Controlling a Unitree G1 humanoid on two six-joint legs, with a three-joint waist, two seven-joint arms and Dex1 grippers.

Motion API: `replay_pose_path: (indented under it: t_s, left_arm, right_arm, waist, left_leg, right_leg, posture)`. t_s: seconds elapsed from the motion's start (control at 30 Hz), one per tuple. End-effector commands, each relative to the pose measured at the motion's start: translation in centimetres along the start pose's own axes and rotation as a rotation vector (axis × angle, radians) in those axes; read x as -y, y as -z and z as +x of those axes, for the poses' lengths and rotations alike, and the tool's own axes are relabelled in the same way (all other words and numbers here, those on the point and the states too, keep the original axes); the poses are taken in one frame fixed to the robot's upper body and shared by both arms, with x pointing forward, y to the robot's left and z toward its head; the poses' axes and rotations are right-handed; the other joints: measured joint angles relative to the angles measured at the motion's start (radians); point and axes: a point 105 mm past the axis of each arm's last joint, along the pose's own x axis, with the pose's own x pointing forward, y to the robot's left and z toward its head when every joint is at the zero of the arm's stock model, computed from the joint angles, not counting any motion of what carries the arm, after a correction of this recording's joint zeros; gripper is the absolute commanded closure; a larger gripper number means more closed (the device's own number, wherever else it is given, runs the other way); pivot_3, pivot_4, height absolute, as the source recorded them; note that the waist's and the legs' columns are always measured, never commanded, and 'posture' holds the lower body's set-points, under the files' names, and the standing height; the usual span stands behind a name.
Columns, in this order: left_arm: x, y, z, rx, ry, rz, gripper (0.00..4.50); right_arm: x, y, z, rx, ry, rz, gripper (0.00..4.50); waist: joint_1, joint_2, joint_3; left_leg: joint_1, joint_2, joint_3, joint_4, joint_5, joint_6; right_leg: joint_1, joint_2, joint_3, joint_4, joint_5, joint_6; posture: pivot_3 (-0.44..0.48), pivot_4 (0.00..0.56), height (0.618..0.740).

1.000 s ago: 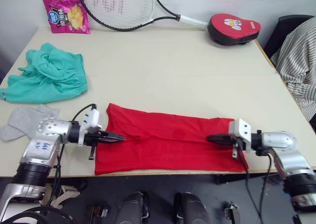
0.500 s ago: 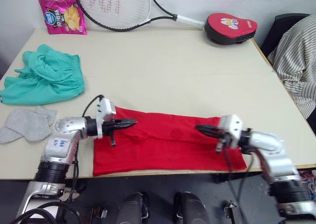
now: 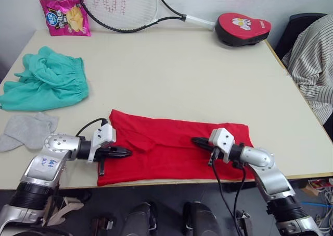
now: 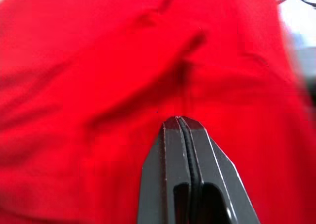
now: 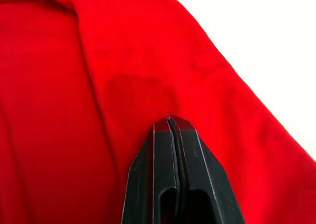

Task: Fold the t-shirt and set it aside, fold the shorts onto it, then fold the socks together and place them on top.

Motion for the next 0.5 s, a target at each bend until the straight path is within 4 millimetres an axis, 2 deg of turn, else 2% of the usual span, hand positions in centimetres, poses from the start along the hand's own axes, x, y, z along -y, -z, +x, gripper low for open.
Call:
replay_pose_path:
  t_s: [0.03, 0.13, 0.23, 0.37, 0.5]
  left_arm:
    - [-0.2, -3.2, -2.2, 0.154, -0.033, -0.008, 4.49]
    - [-3.2, -3.5, -2.9, 0.176, -0.23, 0.039, 4.49]
    - [-5.6, -3.4, -2.3, 0.167, -0.347, 0.051, 4.49]
    - [-5.9, -2.5, -0.5, 0.095, -0.296, 0.097, 4.49]
    - [-5.6, -1.7, 0.5, 0.053, -0.224, 0.105, 4.49]
  right_arm:
    - [0.6, -0.2, -0.5, 0.009, 0.008, -0.011, 4.5]
    - [0.6, 0.0, -0.5, 0.007, 0.002, -0.005, 4.5]
    - [0.3, 0.0, -0.2, 0.011, -0.014, 0.002, 4.5]
    - [0.2, -0.1, -0.1, 0.013, -0.023, 0.003, 4.5]
    - [0.4, -0.2, -0.1, 0.012, -0.022, 0.0, 4.5]
  waist:
    - [0.0, 0.0, 0.0]
    - [0.006, 0.0, 0.0]
    - [0.007, 0.0, 0.0]
    - [0.003, -0.001, 0.0]
    - [0.001, -0.001, 0.0]
  left_leg:
    - [0.0, 0.0, 0.0, 0.0, 0.0, 0.0]
    - [0.0, 0.0, 0.0, 0.001, 0.0, 0.0]
    - [0.0, -0.001, 0.0, 0.002, 0.0, 0.001]
    - [0.0, -0.001, 0.001, 0.001, 0.001, 0.002]
    - [0.0, 0.0, 0.001, 0.001, 0.002, 0.003]
  right_leg:
    - [0.0, 0.0, 0.0, 0.0, 0.0, 0.0]
    - [0.001, 0.0, 0.0, 0.001, 0.0, 0.0]
    - [0.001, -0.001, 0.0, 0.001, 0.0, 0.0]
    - [0.001, 0.0, -0.001, 0.002, 0.0, 0.0]
    - [0.0, 0.001, 0.0, 0.002, 0.0, 0.0]
  posture:
    - [0.0, 0.15, 0.74]
    - [0.0, 0.15, 0.74]
    - [0.0, 0.15, 0.74]
    - [0.0, 0.15, 0.74]
    - [0.0, 0.15, 0.74]
